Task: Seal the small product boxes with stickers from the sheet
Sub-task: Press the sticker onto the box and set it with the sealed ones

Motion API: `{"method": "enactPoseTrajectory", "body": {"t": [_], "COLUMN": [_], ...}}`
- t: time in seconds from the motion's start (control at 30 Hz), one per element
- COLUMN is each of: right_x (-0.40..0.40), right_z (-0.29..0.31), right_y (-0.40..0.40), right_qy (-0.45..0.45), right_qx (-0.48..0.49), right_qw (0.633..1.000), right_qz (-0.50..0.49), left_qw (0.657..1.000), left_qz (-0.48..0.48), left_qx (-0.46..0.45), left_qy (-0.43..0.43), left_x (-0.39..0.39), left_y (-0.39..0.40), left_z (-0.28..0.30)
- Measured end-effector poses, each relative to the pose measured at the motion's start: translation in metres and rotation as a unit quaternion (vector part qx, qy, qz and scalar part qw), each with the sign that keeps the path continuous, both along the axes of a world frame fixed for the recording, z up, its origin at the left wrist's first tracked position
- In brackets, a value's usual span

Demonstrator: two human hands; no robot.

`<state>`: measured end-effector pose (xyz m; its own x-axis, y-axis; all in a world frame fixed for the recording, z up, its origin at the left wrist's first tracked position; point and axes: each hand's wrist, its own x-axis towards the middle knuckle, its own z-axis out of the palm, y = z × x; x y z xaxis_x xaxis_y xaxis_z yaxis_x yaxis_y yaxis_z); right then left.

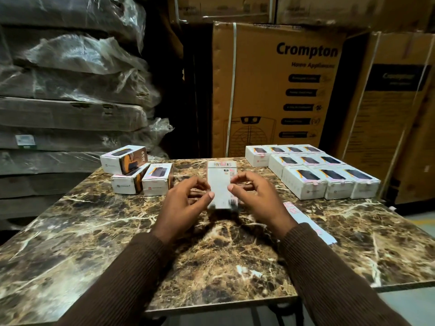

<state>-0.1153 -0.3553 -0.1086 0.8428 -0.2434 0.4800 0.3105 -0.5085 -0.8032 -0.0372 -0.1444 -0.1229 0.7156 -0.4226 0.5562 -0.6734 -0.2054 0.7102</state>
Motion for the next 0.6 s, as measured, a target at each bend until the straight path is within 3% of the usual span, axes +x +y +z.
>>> {"method": "enactPoseTrajectory", "body": {"t": [0.17,0.5,0.6], "right_x": [0.003,0.007,0.005], "right_z": [-0.003,-0.006,-0.006], "right_y": [-0.004,-0.008,-0.009], "right_qy": [0.051,0.134,0.155], "right_qx": [0.043,0.048,-0.007], "right_qw": [0.998,0.990,0.988], "right_qz": [-0.003,0.019,0.007], "left_qw": [0.998,0.992,0.990], "left_qz": [-0.025,-0.011,0.023], "left_qx": [-0.016,0.097,0.123], "left_qy": [0.061,0.077,0.061], "left_x": [0.000,0.003,0.006], "left_y": [-0.002,-0.001,-0.001], "left_z": [0.000,-0.006,-0.010]}}
